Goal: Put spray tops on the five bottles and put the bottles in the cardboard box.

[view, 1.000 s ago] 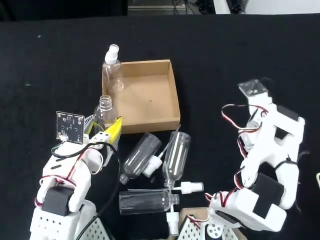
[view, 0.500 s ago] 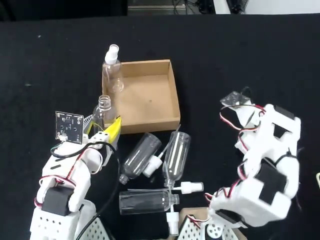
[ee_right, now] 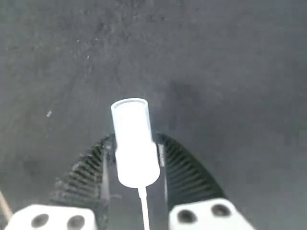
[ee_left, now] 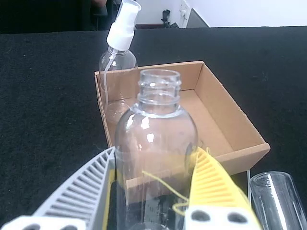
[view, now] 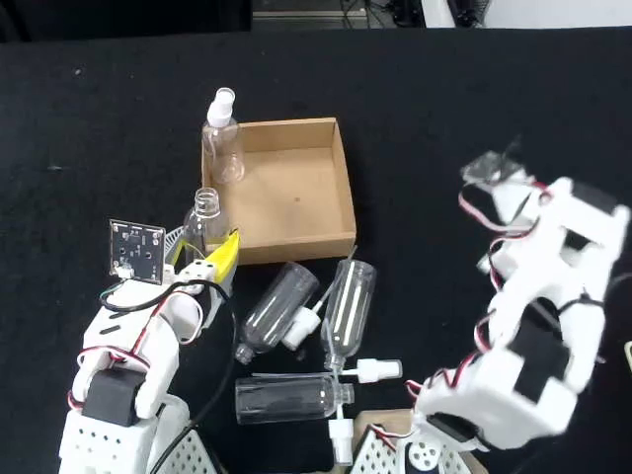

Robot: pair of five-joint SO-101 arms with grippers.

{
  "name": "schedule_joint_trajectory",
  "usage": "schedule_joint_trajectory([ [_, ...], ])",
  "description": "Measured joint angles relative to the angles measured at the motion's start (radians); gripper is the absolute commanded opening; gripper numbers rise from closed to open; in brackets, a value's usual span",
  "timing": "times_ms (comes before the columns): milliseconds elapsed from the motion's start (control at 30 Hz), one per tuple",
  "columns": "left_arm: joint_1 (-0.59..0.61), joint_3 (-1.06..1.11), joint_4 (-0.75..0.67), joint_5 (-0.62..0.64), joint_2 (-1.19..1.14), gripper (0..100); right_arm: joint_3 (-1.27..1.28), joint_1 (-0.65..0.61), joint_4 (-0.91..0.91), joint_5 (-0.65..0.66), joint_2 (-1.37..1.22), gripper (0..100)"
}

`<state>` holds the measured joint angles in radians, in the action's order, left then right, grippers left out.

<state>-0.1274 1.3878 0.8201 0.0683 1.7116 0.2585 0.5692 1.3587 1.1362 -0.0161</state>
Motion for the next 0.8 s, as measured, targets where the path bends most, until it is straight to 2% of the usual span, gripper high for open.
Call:
schedule_joint_trajectory([
  [133, 0.000, 0.000, 0.000, 0.000, 0.000, 3, -0.186, -0.101, 0.150, -0.212, 0.143, 1.0],
  [333, 0.000, 0.026, -0.097, 0.000, 0.023, 3, -0.448, -0.361, 0.175, -0.601, 0.238, 1.0],
  [467, 0.000, 0.109, -0.210, 0.000, 0.086, 3, -0.624, -0.512, 0.176, -0.801, 0.241, 1.0],
  [633, -0.002, 0.222, -0.399, 0.000, 0.103, 3, -0.839, -0.723, 0.176, -0.945, 0.241, 1.1],
  [800, -0.002, 0.278, -0.543, 0.000, 0.101, 3, -1.030, -0.947, 0.160, -0.997, 0.250, 1.1],
])
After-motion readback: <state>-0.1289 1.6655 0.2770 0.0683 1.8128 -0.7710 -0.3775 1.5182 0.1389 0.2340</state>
